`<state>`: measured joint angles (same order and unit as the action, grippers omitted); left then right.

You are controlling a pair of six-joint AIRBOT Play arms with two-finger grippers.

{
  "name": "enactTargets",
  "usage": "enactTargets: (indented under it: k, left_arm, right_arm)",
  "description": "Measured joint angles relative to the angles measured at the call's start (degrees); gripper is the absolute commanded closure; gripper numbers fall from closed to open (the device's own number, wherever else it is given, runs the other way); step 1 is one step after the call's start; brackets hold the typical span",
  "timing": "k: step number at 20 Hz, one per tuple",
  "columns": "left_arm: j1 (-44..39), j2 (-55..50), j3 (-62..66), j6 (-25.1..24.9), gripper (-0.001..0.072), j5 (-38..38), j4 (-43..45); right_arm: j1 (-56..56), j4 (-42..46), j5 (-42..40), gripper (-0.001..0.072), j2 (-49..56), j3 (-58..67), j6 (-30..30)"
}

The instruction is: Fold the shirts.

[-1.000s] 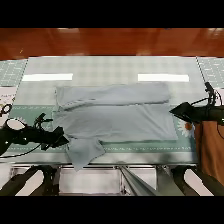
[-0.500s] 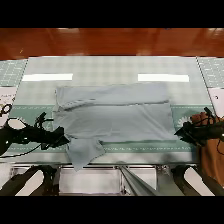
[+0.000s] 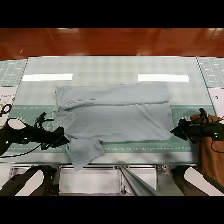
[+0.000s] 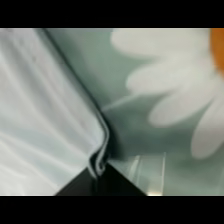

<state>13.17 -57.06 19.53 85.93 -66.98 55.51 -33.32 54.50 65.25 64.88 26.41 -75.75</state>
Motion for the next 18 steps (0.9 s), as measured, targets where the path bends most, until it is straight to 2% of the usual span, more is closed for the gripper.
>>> enactTargets:
  k: [4,10,18]
  left_arm:
    - [0.1,0.0,3.1,-0.9,0.0690,0.4,-0.6]
    - [0.1,-1.5,15.2,-2.4,0.0690,3.3,-1.3]
    - [-2.5,-19.1,34.7,-3.0,0.0690,10.6,-4.9]
  right_arm:
    - [0.0,-6.3,1.0,0.0683,1.2,1.8,6.6]
    - [0.8,-11.7,1.9,0.0683,4.0,11.2,8.6]
    - [12.0,-15.4,-5.1,0.0683,18.2,29.4,8.1]
